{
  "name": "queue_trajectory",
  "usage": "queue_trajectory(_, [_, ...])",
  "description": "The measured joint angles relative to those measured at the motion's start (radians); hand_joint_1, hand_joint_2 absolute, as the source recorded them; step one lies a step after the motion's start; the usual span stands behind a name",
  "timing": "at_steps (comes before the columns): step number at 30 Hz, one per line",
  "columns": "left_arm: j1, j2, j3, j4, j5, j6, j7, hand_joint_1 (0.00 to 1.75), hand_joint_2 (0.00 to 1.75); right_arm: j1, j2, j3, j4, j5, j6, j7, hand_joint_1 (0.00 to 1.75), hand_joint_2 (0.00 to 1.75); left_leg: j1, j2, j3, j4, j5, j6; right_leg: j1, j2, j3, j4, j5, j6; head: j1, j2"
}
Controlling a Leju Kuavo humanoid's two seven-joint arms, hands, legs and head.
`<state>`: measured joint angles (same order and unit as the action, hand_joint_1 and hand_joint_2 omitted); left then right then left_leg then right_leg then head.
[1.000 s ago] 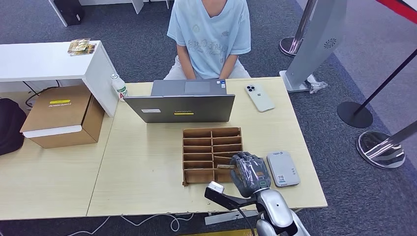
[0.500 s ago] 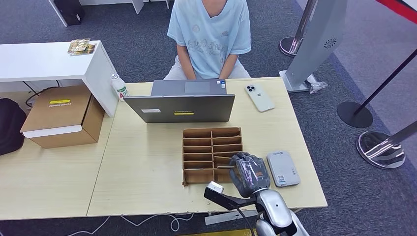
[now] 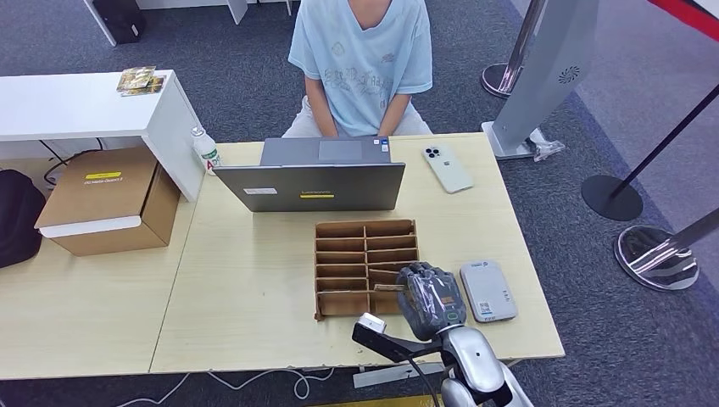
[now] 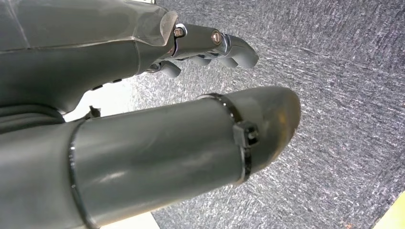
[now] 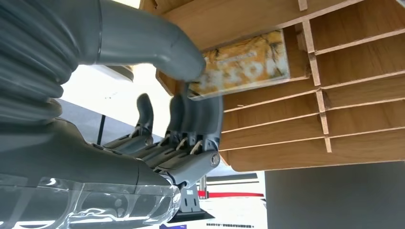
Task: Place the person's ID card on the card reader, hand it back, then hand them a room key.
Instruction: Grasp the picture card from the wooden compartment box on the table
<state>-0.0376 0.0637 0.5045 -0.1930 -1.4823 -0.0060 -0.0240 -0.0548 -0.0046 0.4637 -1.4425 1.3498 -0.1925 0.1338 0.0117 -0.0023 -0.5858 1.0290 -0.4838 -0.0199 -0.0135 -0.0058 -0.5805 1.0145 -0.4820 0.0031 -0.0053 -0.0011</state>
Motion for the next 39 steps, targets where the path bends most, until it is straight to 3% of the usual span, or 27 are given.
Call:
queue_trajectory(3, [0.0,0.0,0.004,0.0,0.0,0.0,0.0,0.0,0.0,0.0,0.0,0.0,0.0,-0.004,-0.002,-0.005,1.47,1.75,0.0,0.0,0.0,0.0,0.0,0.0,0.0,0.0,0.0,0.0,0.0,0.0,0.0,0.0])
queue_trajectory(16, [0.0,0.0,0.016,0.0,0.0,0.0,0.0,0.0,0.0,0.0,0.0,-0.001,0.0,-0.013,-0.006,-0.012,1.53,1.75,0.0,0.0,0.0,0.0,0.0,0.0,0.0,0.0,0.0,0.0,0.0,0.0,0.0,0.0])
queue_trajectory(20, [0.0,0.0,0.019,0.0,0.0,0.0,0.0,0.0,0.0,0.0,0.0,0.0,0.0,-0.02,-0.013,-0.014,1.75,1.75,0.0,0.0,0.0,0.0,0.0,0.0,0.0,0.0,0.0,0.0,0.0,0.0,0.0,0.0])
queue_trajectory(22, [0.0,0.0,0.02,0.0,0.0,0.0,0.0,0.0,0.0,0.0,0.0,-0.001,0.0,-0.048,-0.018,-0.028,1.75,1.75,0.0,0.0,0.0,0.0,0.0,0.0,0.0,0.0,0.0,0.0,0.0,0.0,0.0,0.0])
queue_trajectory(27, [0.0,0.002,0.021,0.0,0.0,0.0,0.0,0.0,0.0,0.008,0.004,-0.012,-0.02,-0.218,-0.001,-0.101,1.75,1.75,0.0,0.0,0.0,0.0,0.0,0.0,0.0,0.0,0.0,0.0,0.0,0.0,0.0,0.0])
queue_trajectory(34, [0.0,0.002,0.038,0.0,0.001,0.0,0.003,0.0,0.0,0.042,-0.001,-0.063,-0.101,-0.571,0.13,-0.232,1.75,1.75,0.0,0.0,0.0,0.0,0.0,0.0,0.0,0.0,0.0,0.0,0.0,0.0,0.0,0.0])
queue_trajectory(39, [0.0,0.003,0.046,0.0,0.001,0.0,0.004,0.0,0.0,0.063,-0.022,-0.098,-0.15,-0.728,0.197,-0.299,1.75,1.75,0.0,0.0,0.0,0.0,0.0,0.0,0.0,0.0,0.0,0.0,0.0,0.0,0.0,0.0])
